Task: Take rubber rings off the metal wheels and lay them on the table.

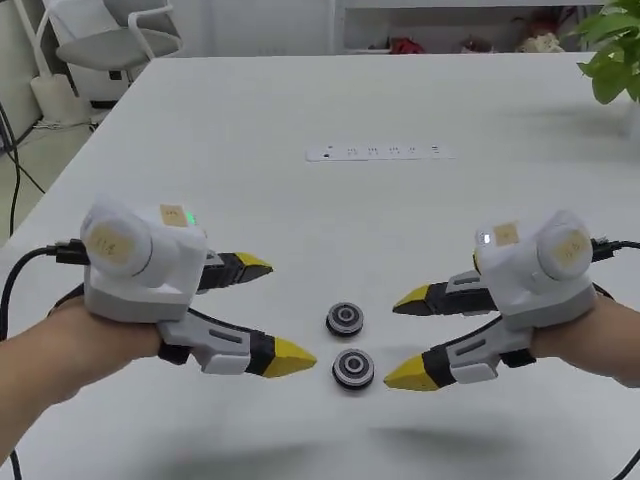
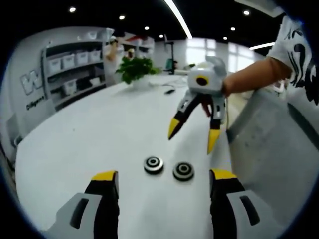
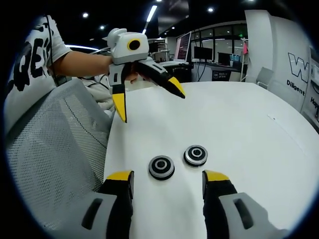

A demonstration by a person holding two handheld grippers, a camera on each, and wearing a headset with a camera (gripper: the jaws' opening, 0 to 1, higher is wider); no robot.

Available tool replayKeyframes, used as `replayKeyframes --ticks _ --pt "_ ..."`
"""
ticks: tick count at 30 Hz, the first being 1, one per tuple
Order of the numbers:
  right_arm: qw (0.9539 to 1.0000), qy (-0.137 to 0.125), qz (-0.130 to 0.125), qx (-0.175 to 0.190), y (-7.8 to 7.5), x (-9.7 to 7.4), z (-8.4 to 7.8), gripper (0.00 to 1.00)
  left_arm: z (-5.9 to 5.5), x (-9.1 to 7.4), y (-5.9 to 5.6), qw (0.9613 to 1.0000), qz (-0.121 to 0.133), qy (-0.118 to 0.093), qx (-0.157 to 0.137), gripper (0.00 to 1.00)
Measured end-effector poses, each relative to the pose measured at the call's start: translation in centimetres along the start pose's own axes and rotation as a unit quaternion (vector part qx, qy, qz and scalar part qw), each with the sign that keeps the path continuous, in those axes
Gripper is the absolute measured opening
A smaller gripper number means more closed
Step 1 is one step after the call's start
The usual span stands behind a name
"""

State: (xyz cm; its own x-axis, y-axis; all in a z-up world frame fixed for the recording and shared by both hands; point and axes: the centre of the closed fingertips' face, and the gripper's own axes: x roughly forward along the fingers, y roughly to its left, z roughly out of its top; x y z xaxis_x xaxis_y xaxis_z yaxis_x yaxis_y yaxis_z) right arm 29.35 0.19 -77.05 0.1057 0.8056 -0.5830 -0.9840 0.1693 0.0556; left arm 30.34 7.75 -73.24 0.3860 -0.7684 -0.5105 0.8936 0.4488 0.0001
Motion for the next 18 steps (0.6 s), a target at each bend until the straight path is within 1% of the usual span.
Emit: replayKeyframes --ticks 7,12,14,18 --pt "0.9999 0.008 0.012 -0.001 0.2 0.9 -0.6 0.48 -0.7 1.1 -0.9 0.9998 -0.018 0.006 0.007 0.69" --pt "0.9998 0.012 0.016 0.006 0.2 1.3 -1.1 0.46 -1.2 2.0 -1.8 0.9993 -0.034 0.013 0.012 0.64" --pt "0.9998 0.011 0.016 0.008 0.2 1.4 -1.1 0.45 -1.5 2.2 -1.8 0.9991 -0.038 0.015 0.013 0.63" --pt "0.9997 0.011 0.018 0.009 0.2 1.5 -1.0 0.44 -1.6 2.6 -2.0 0.9989 -0.043 0.014 0.012 0.6"
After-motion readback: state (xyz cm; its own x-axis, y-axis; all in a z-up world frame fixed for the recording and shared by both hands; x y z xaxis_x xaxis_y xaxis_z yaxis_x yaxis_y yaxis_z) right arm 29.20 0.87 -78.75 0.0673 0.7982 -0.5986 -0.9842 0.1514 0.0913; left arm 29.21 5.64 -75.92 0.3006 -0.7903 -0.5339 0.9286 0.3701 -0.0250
